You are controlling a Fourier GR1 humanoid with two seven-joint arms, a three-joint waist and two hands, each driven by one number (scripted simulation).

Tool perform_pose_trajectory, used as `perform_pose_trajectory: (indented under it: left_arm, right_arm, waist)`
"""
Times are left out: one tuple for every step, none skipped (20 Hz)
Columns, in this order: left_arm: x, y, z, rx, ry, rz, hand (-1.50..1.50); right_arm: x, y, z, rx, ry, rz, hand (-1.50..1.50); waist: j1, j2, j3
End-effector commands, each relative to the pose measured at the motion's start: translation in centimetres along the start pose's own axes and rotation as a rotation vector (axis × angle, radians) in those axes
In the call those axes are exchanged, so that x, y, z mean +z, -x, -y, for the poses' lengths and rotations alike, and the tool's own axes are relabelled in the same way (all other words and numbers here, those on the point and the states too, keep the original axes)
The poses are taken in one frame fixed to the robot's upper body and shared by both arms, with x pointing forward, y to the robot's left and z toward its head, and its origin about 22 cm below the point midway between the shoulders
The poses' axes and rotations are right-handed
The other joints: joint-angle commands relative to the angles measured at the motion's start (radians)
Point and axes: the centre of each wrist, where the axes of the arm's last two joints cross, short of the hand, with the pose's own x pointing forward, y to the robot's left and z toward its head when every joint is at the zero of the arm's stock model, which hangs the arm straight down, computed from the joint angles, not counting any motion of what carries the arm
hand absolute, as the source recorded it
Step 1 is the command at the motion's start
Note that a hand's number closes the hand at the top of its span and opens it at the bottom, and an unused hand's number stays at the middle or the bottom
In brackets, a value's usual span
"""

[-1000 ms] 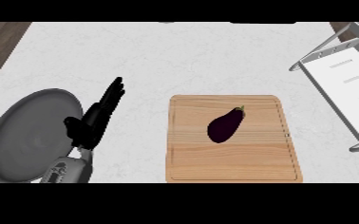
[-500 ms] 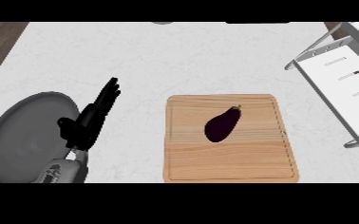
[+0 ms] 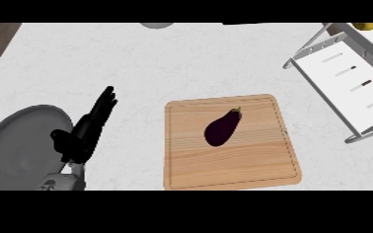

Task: Pick the lemon from the cutting board and place it in the tiered basket

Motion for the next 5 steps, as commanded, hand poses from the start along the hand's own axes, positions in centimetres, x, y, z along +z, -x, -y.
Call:
perform_pose_trajectory:
  left_arm:
    - [1.4,1.3,-1.3,0.017,-0.064,-0.023,0.00]
    - [0.4,-0.1,0.4,0.014,-0.045,-0.009,0.00]
    - [1.4,1.3,-0.2,0.010,-0.051,-0.030,0.00]
    - [2.5,1.7,-0.7,0.004,-0.031,-0.020,0.00]
    - [1.9,1.3,-0.2,0.019,-0.053,-0.022,0.00]
  right_arm:
    - [-0.8,0.6,5.1,-0.021,0.019,0.046,-1.50]
    - [-0.6,-0.3,6.3,-0.028,0.011,0.042,-1.50]
    - [-1.1,2.5,7.1,0.004,-0.013,0.018,-1.50]
    - [-1.1,1.9,8.7,0.009,-0.019,0.044,-1.50]
    - [-1.5,2.7,10.2,0.024,-0.022,0.020,-1.50]
  waist:
    - [-0.040,-0.009,0.000]
    - [-0.038,-0.009,0.000]
    - [-0.053,-0.010,0.001]
    - [-0.040,-0.009,0.001]
    - [-0.045,-0.008,0.001]
